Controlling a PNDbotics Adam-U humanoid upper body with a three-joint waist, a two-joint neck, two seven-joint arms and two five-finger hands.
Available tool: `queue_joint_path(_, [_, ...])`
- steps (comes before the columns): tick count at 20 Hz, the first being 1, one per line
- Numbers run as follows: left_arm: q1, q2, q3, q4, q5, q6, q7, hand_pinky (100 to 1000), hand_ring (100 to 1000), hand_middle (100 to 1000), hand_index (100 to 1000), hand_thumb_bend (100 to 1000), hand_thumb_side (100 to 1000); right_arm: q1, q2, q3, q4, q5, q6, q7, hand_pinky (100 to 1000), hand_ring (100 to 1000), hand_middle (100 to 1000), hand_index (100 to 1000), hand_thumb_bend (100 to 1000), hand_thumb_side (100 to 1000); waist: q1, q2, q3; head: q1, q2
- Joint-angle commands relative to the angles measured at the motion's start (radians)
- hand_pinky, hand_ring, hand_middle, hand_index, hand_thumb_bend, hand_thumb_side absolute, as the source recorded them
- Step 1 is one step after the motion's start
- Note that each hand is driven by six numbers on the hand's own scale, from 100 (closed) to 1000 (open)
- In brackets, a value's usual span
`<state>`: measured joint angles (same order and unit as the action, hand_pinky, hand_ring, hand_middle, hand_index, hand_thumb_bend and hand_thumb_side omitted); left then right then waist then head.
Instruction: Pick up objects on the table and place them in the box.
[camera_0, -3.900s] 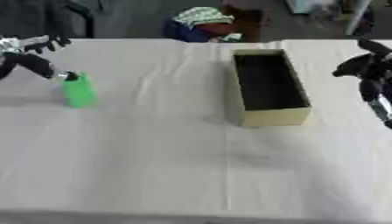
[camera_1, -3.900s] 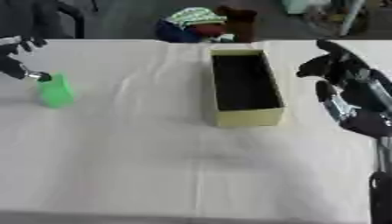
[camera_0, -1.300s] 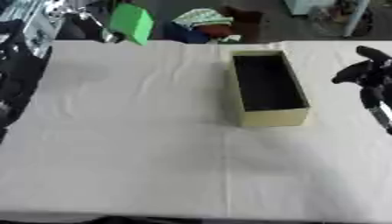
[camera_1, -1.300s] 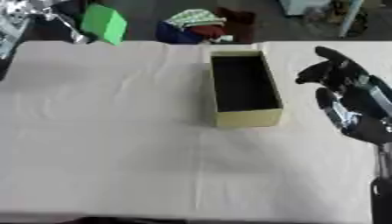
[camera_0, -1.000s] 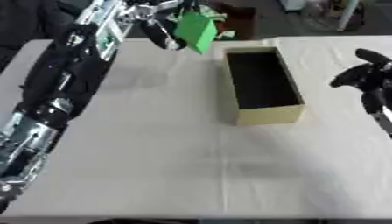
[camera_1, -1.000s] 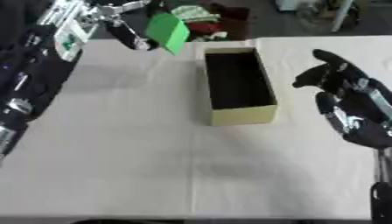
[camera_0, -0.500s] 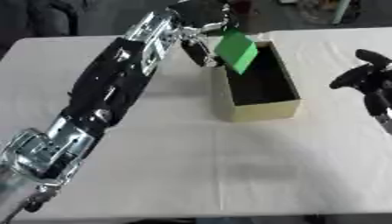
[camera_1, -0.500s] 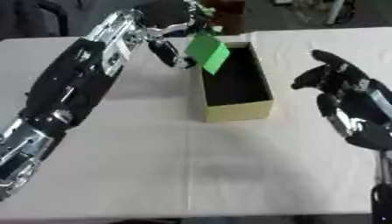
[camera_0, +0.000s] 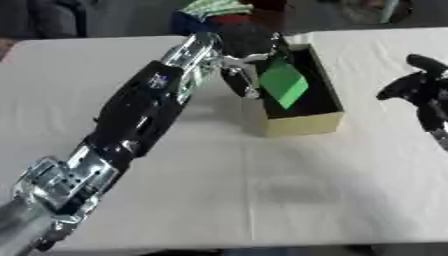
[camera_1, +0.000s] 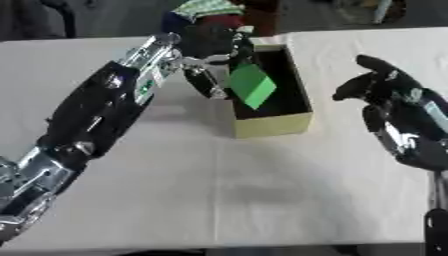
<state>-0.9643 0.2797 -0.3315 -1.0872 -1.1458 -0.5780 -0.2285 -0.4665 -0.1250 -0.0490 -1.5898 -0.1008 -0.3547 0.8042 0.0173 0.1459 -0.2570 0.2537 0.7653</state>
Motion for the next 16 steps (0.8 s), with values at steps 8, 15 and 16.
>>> queue_joint_path(8, [-0.013,0.027,0.001,-0.036,-0.067,-0.026,-0.022,730,710,718,930,531,250,-0.017,-0.006,-0.002,-0.011,-0.008,-0.018,0.02,831,740,704,1000,100,474,-0.003,-0.014,0.001,-0.002,0.005])
queue_joint_path(15, [-0.026,0.083,0.027,-0.102,-0.093,-0.005,0.035,795,786,800,967,643,300,-0.012,-0.006,-0.005,-0.01,-0.005,-0.018,0.016,831,740,704,1000,100,472,-0.005,-0.022,0.006,-0.006,0.005])
queue_joint_path(16, [-0.028,0.094,0.032,-0.118,-0.084,-0.002,0.047,793,784,797,965,641,276,-0.011,-0.006,-0.006,-0.01,-0.005,-0.018,0.015,831,740,704,1000,100,472,-0.006,-0.023,0.008,-0.007,0.005])
